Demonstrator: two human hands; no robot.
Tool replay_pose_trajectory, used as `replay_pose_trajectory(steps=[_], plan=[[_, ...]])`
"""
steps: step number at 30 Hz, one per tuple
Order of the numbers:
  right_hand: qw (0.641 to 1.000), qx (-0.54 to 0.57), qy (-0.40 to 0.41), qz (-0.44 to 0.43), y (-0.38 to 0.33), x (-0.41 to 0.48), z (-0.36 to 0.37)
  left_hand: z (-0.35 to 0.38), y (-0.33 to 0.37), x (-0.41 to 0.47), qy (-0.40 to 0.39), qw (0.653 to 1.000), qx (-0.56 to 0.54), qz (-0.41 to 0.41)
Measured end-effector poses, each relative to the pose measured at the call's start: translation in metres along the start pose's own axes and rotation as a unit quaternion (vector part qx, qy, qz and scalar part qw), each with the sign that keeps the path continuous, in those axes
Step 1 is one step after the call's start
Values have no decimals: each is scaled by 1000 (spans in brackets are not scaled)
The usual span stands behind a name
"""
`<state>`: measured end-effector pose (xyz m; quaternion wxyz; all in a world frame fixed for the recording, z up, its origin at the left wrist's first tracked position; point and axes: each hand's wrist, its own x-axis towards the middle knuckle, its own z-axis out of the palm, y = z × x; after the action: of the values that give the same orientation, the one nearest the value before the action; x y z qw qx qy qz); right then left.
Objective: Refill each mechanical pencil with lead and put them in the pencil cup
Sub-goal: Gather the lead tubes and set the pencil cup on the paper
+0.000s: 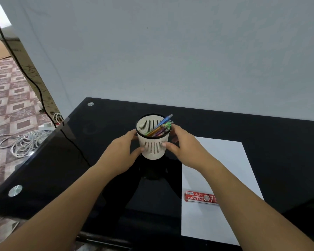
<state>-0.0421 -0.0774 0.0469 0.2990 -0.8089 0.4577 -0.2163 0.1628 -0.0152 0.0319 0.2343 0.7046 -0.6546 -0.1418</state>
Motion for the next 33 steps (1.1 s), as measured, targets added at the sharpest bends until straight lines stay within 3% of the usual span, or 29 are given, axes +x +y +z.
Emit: replay_pose_trajectory(steps=[9, 22, 33], plan=[[999, 29, 39, 9, 14, -20, -17, 7, 31, 5, 34, 999, -16, 39], [994, -22, 49, 93, 64, -101, -86, 55, 125, -8, -23, 996, -25, 79], [992, 6, 45, 118, 86, -131, -81, 76, 142, -28, -52, 997, -7, 51]])
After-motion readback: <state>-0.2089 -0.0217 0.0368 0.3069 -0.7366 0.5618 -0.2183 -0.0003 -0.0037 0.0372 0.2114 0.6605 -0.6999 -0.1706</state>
